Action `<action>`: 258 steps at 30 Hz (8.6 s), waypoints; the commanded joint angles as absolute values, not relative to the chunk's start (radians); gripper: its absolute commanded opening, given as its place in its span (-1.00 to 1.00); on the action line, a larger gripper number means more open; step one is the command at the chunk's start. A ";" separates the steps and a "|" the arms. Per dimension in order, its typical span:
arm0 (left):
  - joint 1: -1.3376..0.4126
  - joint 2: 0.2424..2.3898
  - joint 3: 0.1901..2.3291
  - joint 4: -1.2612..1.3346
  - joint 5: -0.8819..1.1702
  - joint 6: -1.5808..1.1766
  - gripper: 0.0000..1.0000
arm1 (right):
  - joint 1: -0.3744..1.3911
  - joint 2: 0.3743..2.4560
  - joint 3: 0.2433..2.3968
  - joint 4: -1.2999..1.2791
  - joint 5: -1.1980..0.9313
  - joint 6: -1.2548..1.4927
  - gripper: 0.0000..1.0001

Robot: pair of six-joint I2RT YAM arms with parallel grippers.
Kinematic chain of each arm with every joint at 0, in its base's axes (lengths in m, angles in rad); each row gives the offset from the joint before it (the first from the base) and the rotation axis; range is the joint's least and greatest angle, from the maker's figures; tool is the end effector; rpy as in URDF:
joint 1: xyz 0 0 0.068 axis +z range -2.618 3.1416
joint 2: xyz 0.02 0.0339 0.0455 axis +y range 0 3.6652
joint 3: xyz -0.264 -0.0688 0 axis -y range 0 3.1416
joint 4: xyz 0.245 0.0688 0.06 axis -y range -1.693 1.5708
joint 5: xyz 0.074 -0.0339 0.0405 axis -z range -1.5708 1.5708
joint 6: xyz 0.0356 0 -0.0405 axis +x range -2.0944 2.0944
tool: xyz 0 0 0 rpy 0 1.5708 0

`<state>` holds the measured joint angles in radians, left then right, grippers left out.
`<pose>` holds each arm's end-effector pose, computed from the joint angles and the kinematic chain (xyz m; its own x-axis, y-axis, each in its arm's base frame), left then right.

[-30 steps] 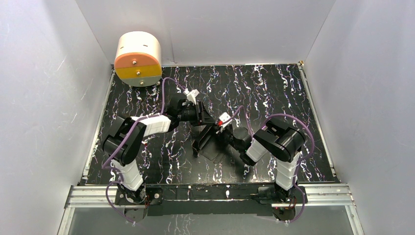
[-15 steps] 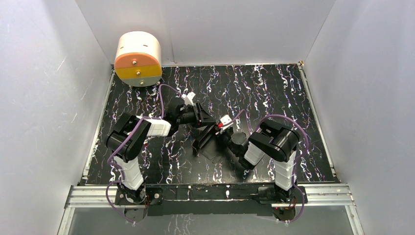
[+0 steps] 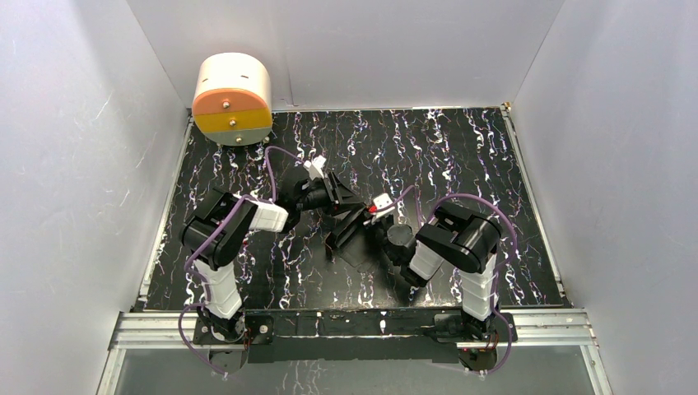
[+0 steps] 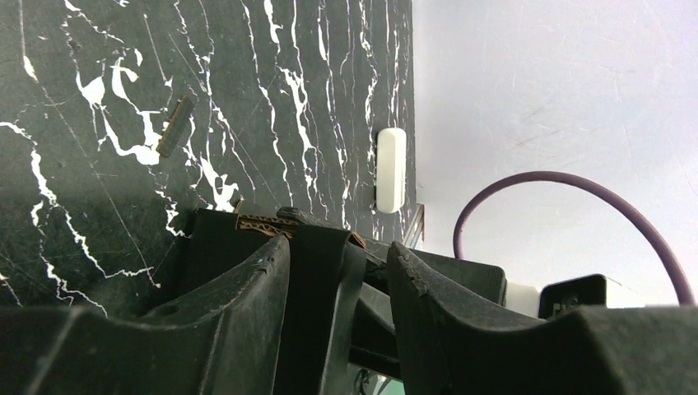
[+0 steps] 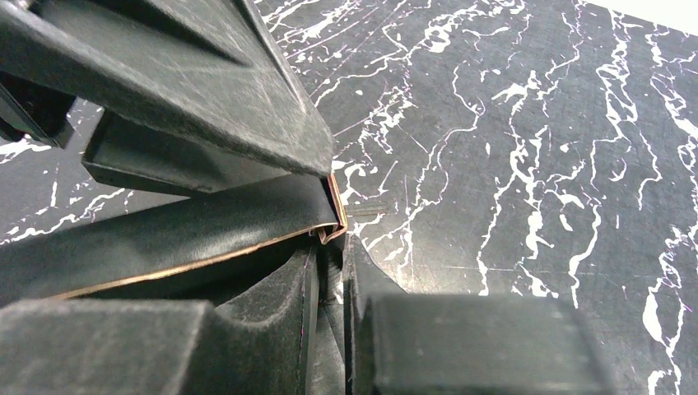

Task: Fold the paper box
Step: Fold the paper box at the center of the board.

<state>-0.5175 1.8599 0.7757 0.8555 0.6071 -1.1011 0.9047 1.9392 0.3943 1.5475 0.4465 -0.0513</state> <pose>0.3058 -0.1974 0.1546 -0.8821 -0.3406 -0.3255 0.2268 0.2987 -0.9270 0.1897 0.2166 0.1167 0.0243 -0.0439 -0.9987 -0.4417 0.8958 -0.0502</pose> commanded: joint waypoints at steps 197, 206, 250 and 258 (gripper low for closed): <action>-1.302 1.681 0.699 0.331 -0.585 0.699 -1.00 | 0.444 1.474 0.177 1.229 -0.656 0.074 -0.04; -1.302 1.680 0.675 0.348 -0.635 0.727 -1.00 | 0.444 1.052 0.164 0.793 -0.383 0.045 0.12; -1.333 1.672 0.686 0.297 -0.572 0.693 -0.93 | 0.426 1.601 0.267 1.299 -0.680 0.083 -0.13; -1.333 1.598 0.671 0.342 -0.527 0.644 -0.78 | 0.433 1.653 0.273 1.352 -0.714 0.080 -0.41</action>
<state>-1.3075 1.6279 0.7109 0.4366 -0.7052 0.7216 0.4213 1.6421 0.2237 1.2030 -0.6888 0.0792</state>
